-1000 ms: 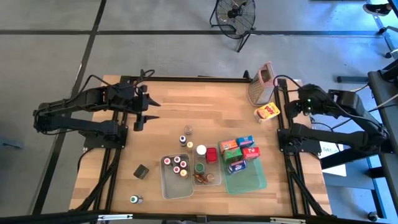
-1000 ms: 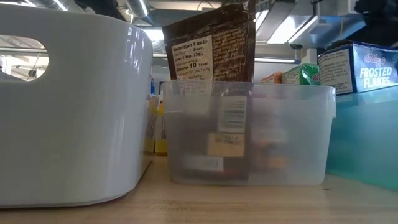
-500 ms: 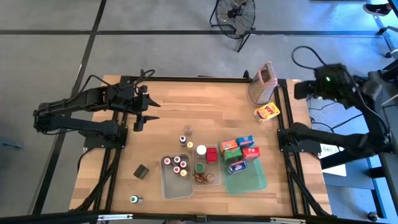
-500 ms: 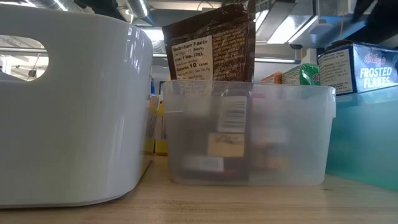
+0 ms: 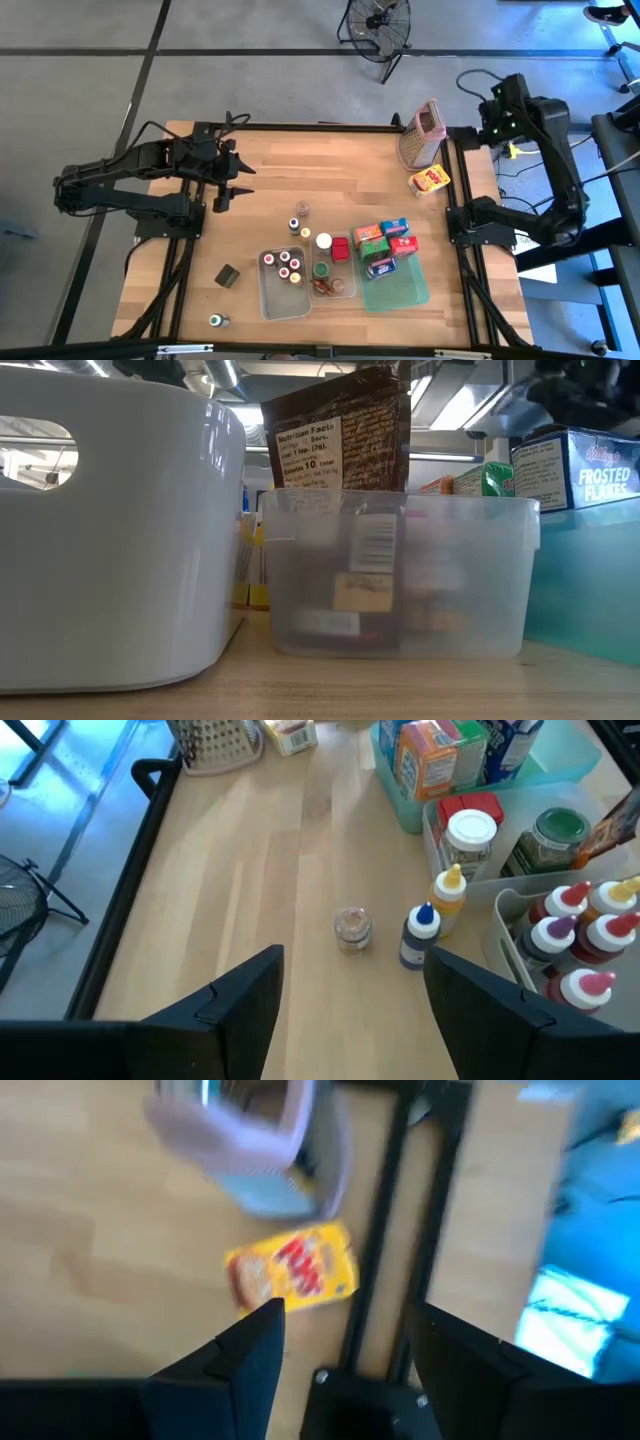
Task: Pick & Place Kitchen Items
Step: Put the yellow cereal box into the blue bin
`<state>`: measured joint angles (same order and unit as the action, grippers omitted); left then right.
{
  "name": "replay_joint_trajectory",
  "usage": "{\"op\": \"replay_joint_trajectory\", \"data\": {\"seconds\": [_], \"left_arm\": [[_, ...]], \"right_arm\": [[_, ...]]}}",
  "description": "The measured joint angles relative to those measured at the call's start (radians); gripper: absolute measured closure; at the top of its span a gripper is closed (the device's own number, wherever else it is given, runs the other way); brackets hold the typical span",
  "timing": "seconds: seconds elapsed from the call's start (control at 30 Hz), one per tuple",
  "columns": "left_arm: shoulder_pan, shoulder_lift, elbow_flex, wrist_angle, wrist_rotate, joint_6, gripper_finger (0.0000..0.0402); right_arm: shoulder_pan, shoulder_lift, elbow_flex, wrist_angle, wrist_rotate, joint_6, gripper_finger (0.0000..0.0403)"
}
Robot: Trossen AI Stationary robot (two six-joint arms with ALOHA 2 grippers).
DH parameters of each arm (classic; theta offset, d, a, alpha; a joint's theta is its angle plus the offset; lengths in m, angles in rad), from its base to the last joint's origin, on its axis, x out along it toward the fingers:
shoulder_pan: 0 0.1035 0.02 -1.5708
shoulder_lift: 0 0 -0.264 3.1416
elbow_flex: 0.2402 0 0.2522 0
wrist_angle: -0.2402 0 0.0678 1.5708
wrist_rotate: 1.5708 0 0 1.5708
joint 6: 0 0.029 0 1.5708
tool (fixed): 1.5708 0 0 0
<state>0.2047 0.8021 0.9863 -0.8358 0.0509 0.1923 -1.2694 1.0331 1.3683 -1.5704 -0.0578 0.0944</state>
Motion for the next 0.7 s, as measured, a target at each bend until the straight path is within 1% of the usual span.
{"op": "replay_joint_trajectory", "data": {"seconds": [0.1, 0.23, 0.37, 0.5, 0.7], "left_arm": [[0.000, 0.000, 0.000, -0.002, 0.000, 0.001, 0.0165], [0.000, 0.000, 0.000, -0.002, 0.000, 0.020, 0.0165], [0.000, 0.000, 0.000, -0.002, 0.000, 0.036, 0.0165], [0.000, 0.000, 0.000, -0.002, 0.000, 0.038, 0.0165], [0.000, 0.000, 0.000, -0.004, 0.000, 0.031, 0.0164]], "right_arm": [[-0.055, -0.023, -0.093, 0.000, -0.090, -0.071, 0.0190], [-0.109, -0.054, -0.208, 0.008, -0.097, -0.132, 0.0190], [-0.136, -0.081, -0.307, 0.069, -0.140, -0.178, 0.0190], [-0.155, -0.087, -0.385, 0.135, -0.156, -0.200, 0.0189], [-0.182, -0.089, -0.486, 0.179, -0.154, -0.245, 0.0189]]}}
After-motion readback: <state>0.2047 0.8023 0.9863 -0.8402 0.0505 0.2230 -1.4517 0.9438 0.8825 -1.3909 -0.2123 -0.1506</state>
